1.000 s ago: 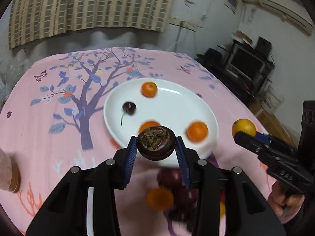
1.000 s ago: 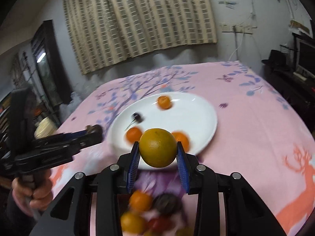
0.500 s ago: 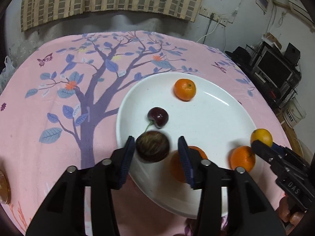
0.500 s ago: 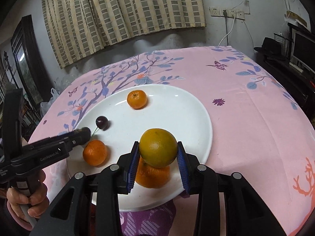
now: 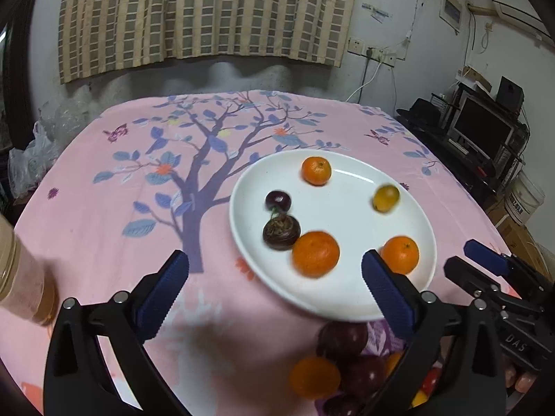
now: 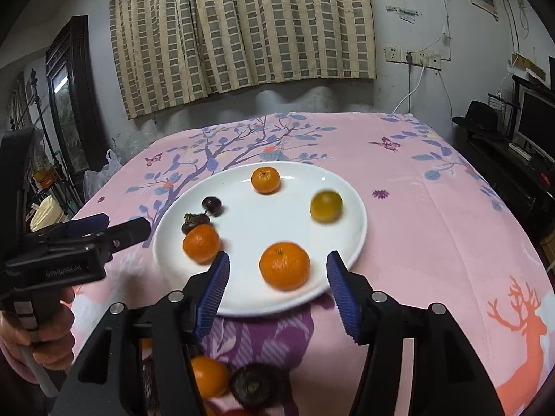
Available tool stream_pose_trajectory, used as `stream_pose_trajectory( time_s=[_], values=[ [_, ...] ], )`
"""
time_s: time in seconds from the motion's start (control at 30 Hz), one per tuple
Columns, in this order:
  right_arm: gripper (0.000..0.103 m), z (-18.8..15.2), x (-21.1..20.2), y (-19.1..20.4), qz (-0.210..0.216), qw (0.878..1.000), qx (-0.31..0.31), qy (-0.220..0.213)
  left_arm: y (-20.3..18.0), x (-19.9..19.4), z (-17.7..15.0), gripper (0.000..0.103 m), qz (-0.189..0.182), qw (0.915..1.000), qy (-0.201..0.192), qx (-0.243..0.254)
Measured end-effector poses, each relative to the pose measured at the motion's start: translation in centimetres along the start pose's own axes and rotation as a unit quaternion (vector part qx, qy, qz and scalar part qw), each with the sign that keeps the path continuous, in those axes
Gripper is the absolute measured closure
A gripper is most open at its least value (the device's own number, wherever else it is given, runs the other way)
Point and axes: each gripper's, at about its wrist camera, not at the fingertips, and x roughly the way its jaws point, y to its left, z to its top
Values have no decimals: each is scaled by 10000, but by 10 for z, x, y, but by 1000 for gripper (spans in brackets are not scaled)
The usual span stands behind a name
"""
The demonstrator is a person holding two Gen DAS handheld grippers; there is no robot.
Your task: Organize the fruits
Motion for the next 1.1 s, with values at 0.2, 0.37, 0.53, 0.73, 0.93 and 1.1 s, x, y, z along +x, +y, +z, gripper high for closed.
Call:
stream_pose_trajectory(
  time_s=[0.2, 0.37, 0.53, 0.73, 0.93, 1.1],
  values=[
    [42, -26, -23, 9, 550, 9982, -97, 198, 20, -21, -35, 5, 205, 9998, 6, -6],
    [43, -43, -39, 46, 1241, 9874, -945, 248, 31, -30, -54, 5, 305, 9994, 184, 2],
    [43, -63, -40, 88, 1178, 9716, -2025, 338, 40, -36, -57, 5, 380, 9991, 152, -135],
    [43, -74, -31, 103, 923, 9649, -2400, 526, 44, -35, -58, 5, 368, 9988, 256, -215],
    [43, -84, -24, 109, 706, 9609, -2608, 613, 42, -32, -59, 5, 441, 9984, 304, -153],
    [51, -90, -18, 115, 551, 9571, -2766, 662, 45, -30, -59, 5, 480, 9981, 347, -190]
  ],
)
